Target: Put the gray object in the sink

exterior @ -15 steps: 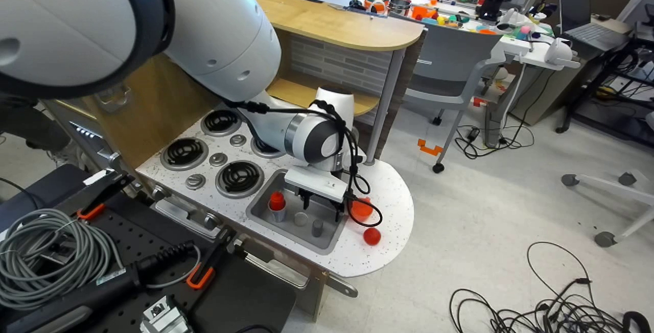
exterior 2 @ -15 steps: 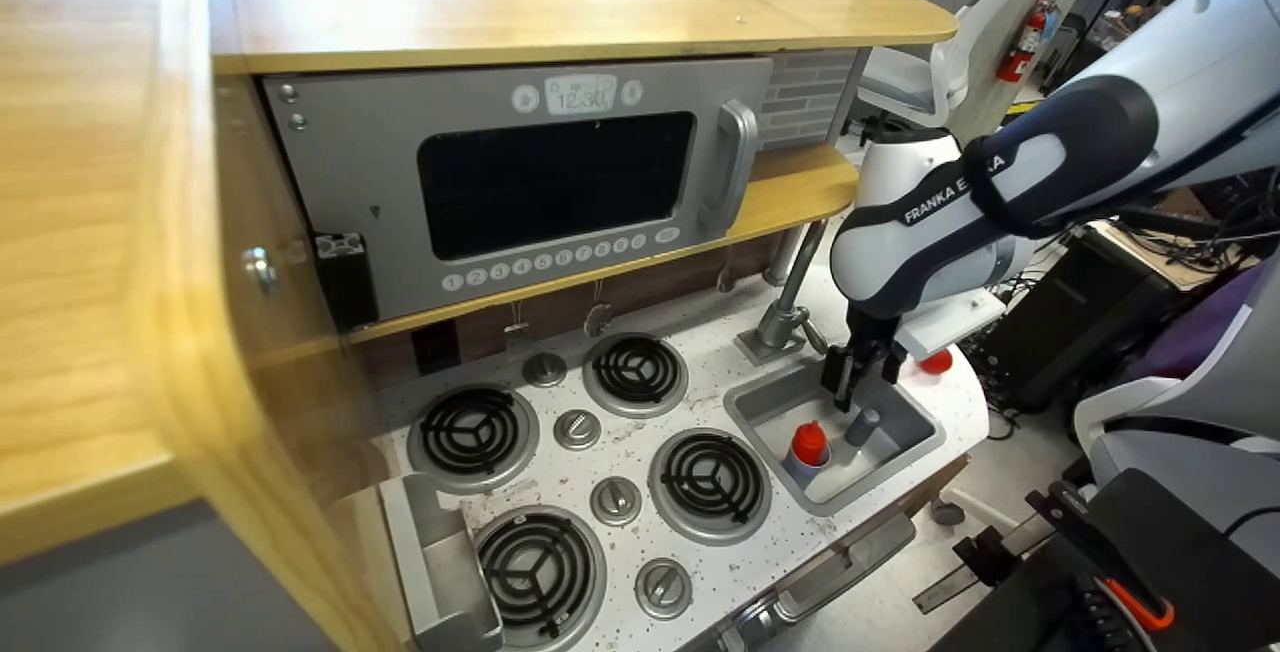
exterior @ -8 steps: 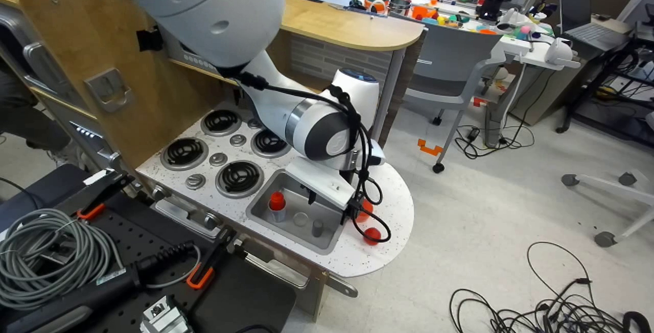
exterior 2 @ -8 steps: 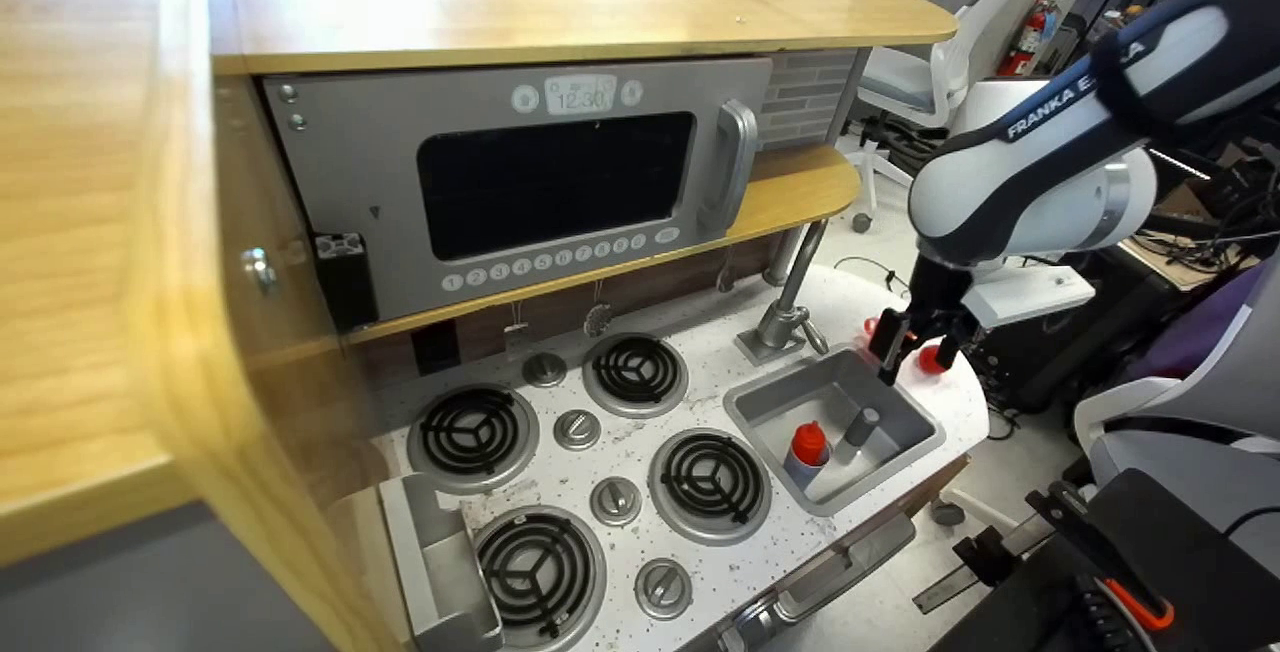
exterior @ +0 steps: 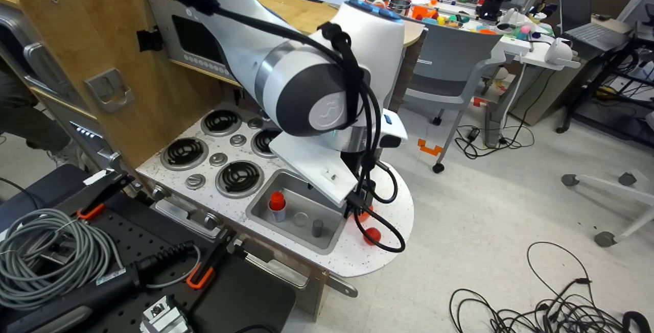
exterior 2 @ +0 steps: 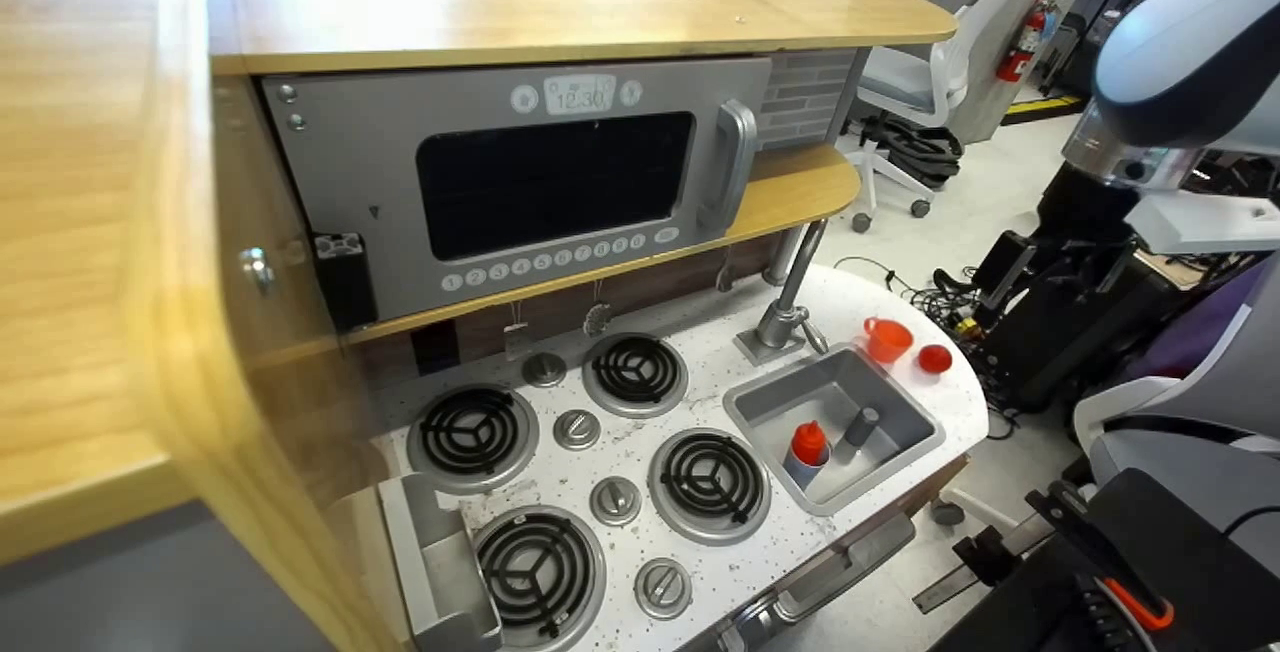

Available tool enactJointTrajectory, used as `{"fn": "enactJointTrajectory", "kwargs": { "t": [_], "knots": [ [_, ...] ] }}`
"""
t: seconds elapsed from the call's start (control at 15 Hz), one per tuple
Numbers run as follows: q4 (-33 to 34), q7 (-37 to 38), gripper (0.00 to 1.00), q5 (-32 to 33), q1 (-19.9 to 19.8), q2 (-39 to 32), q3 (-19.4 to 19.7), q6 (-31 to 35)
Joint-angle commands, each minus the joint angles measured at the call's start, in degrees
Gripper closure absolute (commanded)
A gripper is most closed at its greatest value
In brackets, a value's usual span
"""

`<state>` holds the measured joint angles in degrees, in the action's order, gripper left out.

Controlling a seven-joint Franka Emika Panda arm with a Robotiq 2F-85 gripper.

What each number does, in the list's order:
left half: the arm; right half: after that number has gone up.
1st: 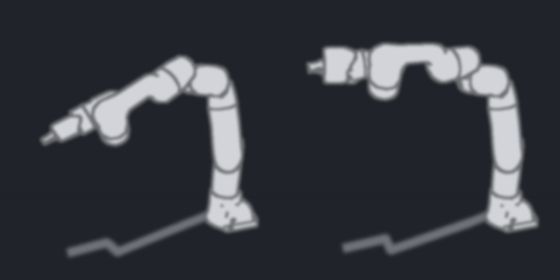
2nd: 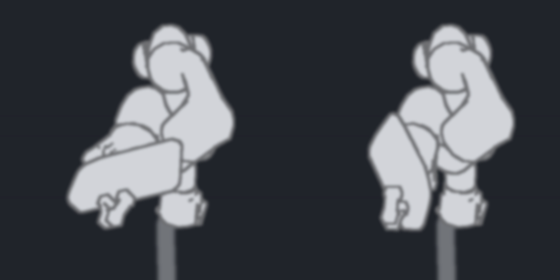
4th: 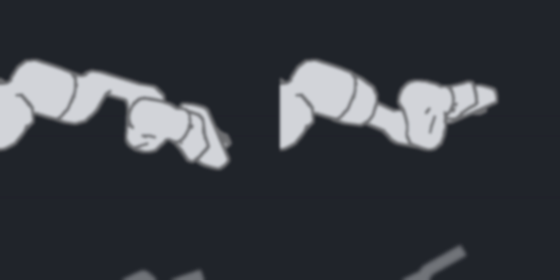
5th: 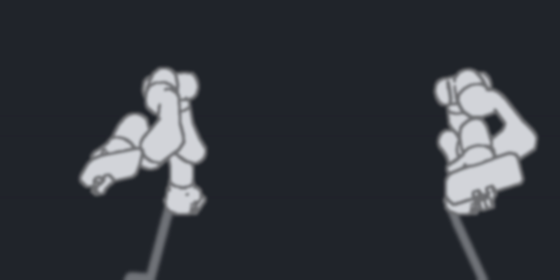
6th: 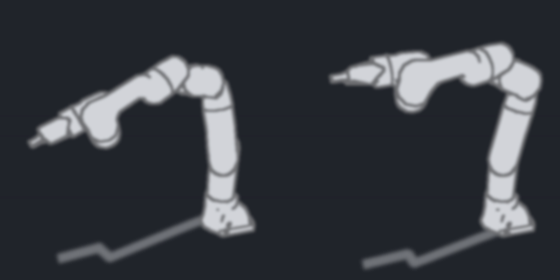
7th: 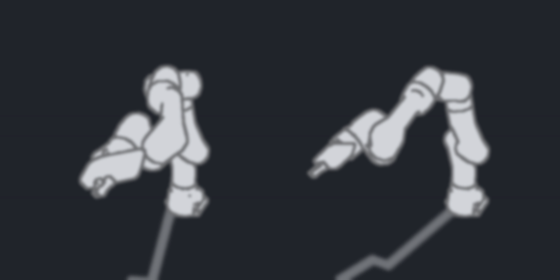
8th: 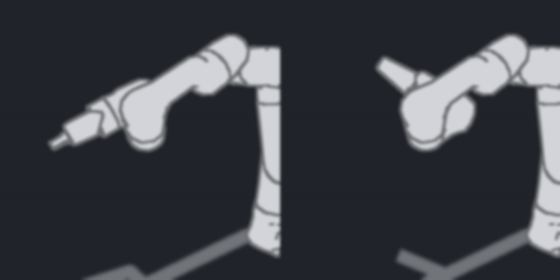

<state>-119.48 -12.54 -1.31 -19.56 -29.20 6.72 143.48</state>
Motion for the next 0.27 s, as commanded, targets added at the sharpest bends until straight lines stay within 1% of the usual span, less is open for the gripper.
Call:
{"fn": "enactJointTrajectory", "kwargs": {
  "t": [0.0,0.2],
  "knots": [
    [-1.49,-0.53,0.0,-0.36,0.53,1.95,0.8,-0.76],
    [-3.44,-0.77,0.0,-0.38,0.64,3.66,0.98,-0.86]
  ]
}}
